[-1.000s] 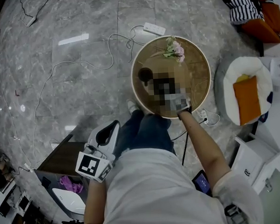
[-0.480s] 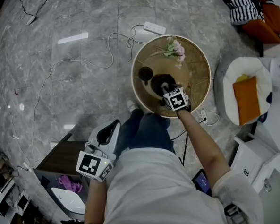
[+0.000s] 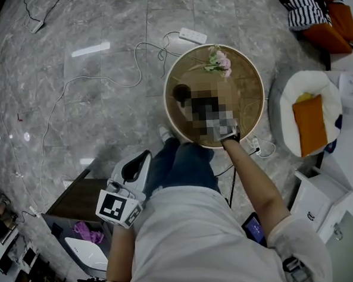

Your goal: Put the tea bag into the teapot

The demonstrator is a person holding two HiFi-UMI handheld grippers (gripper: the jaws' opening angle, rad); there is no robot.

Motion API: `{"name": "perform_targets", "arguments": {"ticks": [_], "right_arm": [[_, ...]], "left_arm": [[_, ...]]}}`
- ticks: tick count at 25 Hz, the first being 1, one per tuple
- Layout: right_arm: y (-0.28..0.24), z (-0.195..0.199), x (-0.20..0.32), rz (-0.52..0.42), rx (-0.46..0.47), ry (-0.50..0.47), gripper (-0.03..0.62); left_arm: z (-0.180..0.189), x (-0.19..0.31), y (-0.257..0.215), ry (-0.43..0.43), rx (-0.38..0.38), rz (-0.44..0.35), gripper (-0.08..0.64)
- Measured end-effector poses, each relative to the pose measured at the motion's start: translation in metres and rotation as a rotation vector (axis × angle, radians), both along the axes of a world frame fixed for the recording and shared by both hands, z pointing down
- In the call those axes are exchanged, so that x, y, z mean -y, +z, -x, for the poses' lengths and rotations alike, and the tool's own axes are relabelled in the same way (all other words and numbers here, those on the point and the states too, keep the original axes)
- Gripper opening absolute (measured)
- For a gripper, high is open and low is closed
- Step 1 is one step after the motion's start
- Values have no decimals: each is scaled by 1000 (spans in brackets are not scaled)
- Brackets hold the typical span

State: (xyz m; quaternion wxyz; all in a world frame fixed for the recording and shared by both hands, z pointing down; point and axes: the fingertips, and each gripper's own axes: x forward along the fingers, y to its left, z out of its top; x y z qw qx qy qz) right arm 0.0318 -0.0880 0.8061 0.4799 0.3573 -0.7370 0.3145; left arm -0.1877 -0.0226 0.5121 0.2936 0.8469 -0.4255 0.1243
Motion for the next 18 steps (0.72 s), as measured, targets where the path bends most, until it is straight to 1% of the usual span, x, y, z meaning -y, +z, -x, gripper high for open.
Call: {"name": "perform_targets", "arguments": {"ticks": [4, 9, 14, 17, 18], "right_arm": [[-3, -6, 0, -4, -21, 10, 152], [-7, -7, 1, -7, 8, 21, 152], [-9, -7, 1, -20, 5, 13, 150], [-19, -2, 0, -24, 34, 22, 149], [-24, -1, 0, -29, 44, 29, 137]], "left_arm": [[-2, -1, 1, 4, -3, 2, 8], [-7, 0, 1, 10, -12, -1, 8], [-6, -1, 1, 14, -19, -5, 8], [-8, 2, -1, 24, -27, -10, 8], [-10, 3, -2, 29, -31, -14, 8]]}}
